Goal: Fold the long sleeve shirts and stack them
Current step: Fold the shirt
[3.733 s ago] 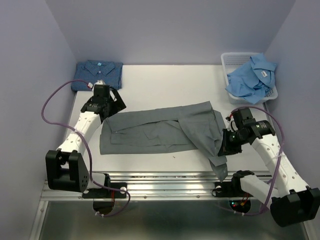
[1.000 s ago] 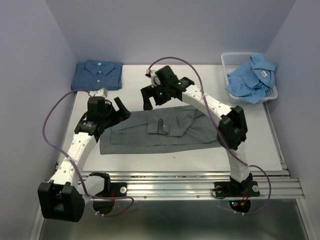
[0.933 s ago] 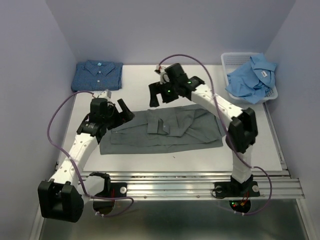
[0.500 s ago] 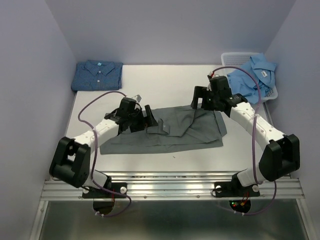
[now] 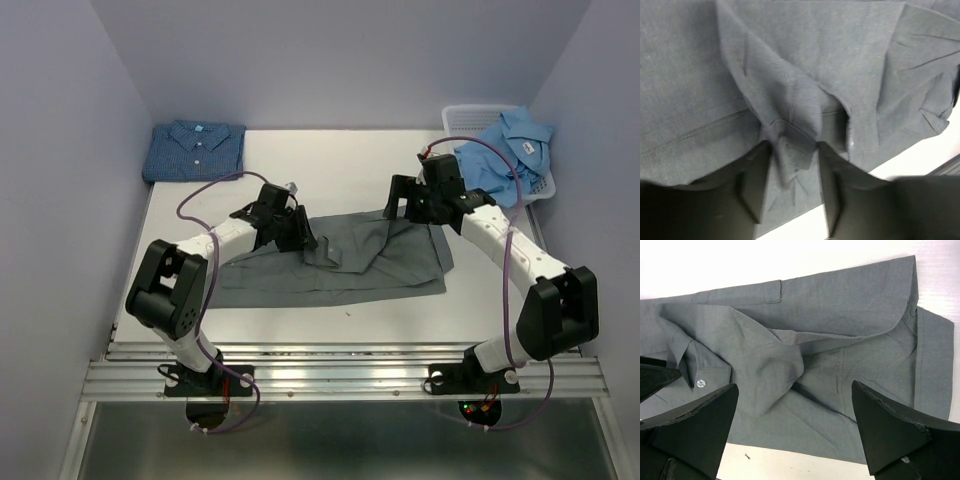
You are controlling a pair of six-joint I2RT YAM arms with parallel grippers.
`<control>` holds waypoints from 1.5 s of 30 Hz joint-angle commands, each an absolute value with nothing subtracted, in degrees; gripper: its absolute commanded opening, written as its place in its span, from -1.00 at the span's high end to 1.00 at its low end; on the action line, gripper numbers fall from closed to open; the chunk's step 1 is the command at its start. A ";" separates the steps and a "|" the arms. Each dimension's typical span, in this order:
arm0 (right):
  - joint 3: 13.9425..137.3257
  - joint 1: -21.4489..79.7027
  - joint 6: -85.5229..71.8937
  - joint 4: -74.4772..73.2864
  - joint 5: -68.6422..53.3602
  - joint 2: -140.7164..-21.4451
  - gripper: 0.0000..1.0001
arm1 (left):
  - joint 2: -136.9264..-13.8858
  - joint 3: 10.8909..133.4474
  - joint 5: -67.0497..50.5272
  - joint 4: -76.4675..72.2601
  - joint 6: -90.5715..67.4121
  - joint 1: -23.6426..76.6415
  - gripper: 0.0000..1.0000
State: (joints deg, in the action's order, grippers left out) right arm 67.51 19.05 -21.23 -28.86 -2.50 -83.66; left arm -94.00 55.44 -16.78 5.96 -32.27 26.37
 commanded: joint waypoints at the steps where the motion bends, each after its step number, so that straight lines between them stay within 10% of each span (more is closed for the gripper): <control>1: 66.53 18.63 -21.80 -26.19 -2.29 -85.07 -1.00 | -91.23 58.88 -16.35 7.82 -31.12 26.98 0.02; 8: 67.15 18.63 -19.69 -26.28 5.00 -88.94 -1.00 | -88.07 61.78 -12.14 19.39 -28.83 27.07 1.00; 45: 82.18 16.44 -15.30 -24.79 9.76 -107.67 -1.00 | -77.78 86.65 -13.02 55.80 -25.14 21.29 1.00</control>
